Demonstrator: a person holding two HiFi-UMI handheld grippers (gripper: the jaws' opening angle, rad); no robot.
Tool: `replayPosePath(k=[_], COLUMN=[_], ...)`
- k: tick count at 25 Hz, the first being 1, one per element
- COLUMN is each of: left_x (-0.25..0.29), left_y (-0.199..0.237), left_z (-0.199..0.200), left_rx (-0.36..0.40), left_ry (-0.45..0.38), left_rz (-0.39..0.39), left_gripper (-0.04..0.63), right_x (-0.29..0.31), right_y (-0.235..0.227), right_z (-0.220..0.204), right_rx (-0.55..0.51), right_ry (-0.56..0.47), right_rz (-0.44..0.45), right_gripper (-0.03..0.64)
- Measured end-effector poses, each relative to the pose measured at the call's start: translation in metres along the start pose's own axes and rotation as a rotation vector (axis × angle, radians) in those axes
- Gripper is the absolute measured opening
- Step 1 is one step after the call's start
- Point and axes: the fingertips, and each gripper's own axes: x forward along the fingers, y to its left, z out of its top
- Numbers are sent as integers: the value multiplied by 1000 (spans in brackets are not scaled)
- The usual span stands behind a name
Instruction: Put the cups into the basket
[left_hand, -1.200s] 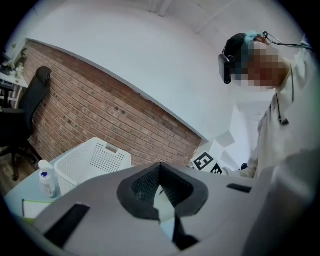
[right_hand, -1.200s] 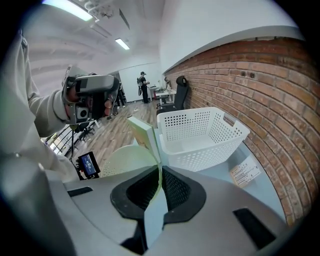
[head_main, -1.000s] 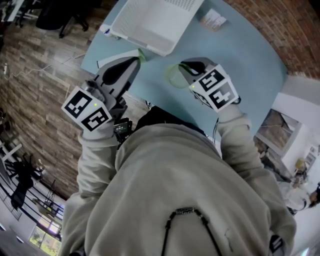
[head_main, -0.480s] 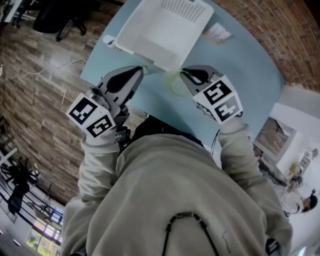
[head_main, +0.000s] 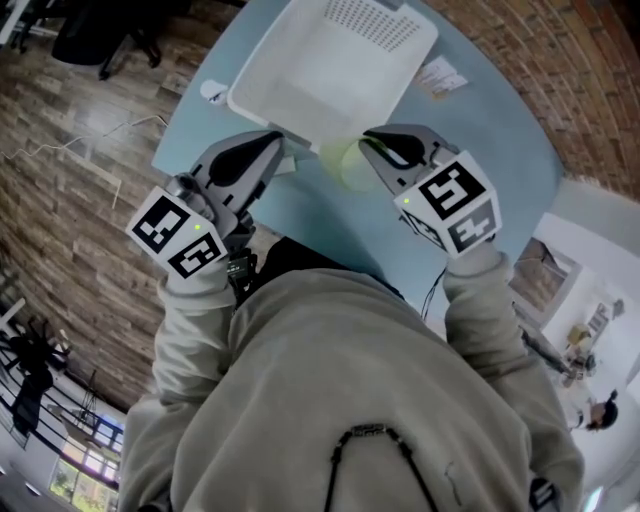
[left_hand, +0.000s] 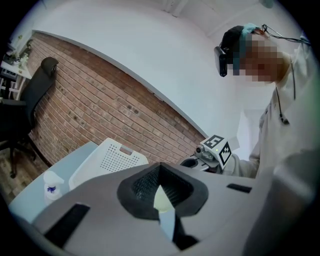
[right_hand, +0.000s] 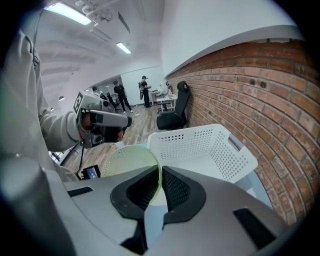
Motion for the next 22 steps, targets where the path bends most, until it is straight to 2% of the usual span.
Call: replayPosePath(k=[9, 17, 22], left_x=[13, 5, -19], left_y=[35, 45, 50], left_z=[-1, -2, 6], left_rx=[-41, -56, -94], left_ry=[-31, -55, -119], left_rz=[24, 45, 53], left_gripper=[-3, -3, -3], right_x=[11, 57, 104], right_y=[-41, -66, -76], right_z=[39, 36, 25], right_rx=[-24, -32, -51], right_ry=[-7, 41, 115], right_rz=[-21, 2, 24], right_gripper=[32, 32, 32])
